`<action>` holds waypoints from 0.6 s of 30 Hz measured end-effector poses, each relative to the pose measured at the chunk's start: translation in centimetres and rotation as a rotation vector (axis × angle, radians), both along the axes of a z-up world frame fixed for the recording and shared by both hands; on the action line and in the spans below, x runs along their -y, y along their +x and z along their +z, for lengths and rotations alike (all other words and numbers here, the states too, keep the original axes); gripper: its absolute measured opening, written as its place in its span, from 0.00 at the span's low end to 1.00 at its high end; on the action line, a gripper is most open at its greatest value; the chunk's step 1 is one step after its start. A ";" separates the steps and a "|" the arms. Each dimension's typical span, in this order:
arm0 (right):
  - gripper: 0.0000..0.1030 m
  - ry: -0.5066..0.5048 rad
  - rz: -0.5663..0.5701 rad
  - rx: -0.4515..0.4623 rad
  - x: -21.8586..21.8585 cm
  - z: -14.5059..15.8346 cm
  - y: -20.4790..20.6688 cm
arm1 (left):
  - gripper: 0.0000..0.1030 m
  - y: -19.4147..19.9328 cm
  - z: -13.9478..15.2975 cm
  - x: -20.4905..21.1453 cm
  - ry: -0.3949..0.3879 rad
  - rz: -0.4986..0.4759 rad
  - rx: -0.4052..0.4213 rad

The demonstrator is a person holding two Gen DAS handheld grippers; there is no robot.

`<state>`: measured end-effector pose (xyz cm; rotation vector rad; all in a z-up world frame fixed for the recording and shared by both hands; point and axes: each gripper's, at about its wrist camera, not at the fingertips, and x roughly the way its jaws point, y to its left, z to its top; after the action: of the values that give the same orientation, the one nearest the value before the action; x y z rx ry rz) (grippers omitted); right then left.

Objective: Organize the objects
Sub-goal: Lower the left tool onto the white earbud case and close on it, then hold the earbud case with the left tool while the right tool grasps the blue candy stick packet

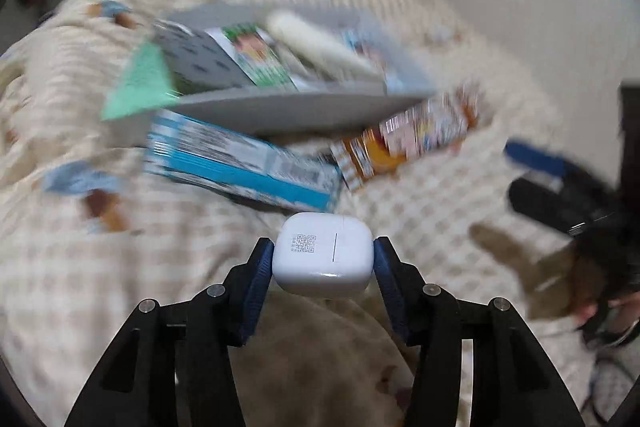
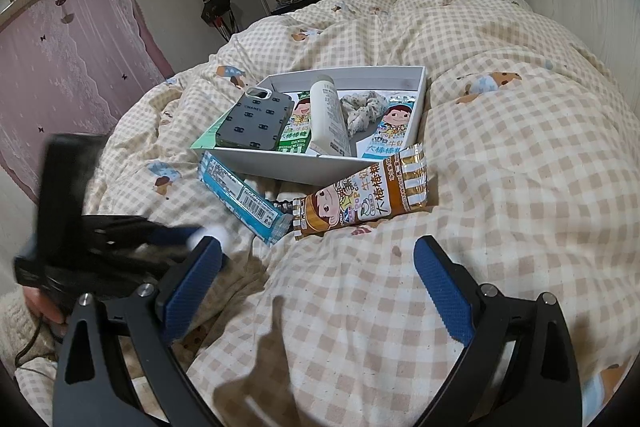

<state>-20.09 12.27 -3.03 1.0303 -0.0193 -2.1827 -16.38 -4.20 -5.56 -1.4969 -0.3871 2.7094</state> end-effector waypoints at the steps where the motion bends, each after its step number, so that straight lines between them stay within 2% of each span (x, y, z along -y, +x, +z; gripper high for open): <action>1: 0.94 0.000 0.000 0.000 0.0 0.0 0.0 | 0.49 0.7 0.5 0.4 0.006 0.033 -0.033; 4: 0.94 0.000 0.000 0.000 0.0 0.0 0.0 | 0.49 4.2 1.9 1.7 -0.014 0.105 -0.126; 8: 0.94 0.002 0.001 0.003 0.0 -0.1 -0.1 | 0.49 8.6 3.6 1.3 -0.068 0.148 -0.230; 10: 0.94 0.003 0.001 0.005 0.0 -0.1 -0.1 | 0.49 9.4 3.7 1.3 -0.075 0.156 -0.235; 18: 0.95 0.016 0.000 0.009 0.3 -0.2 -0.1 | 0.49 8.5 2.6 3.0 0.021 0.151 -0.153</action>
<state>-20.16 11.97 -3.28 1.0495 -0.0057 -2.1814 -7.85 -7.19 -2.93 -1.2943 -0.5406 2.8998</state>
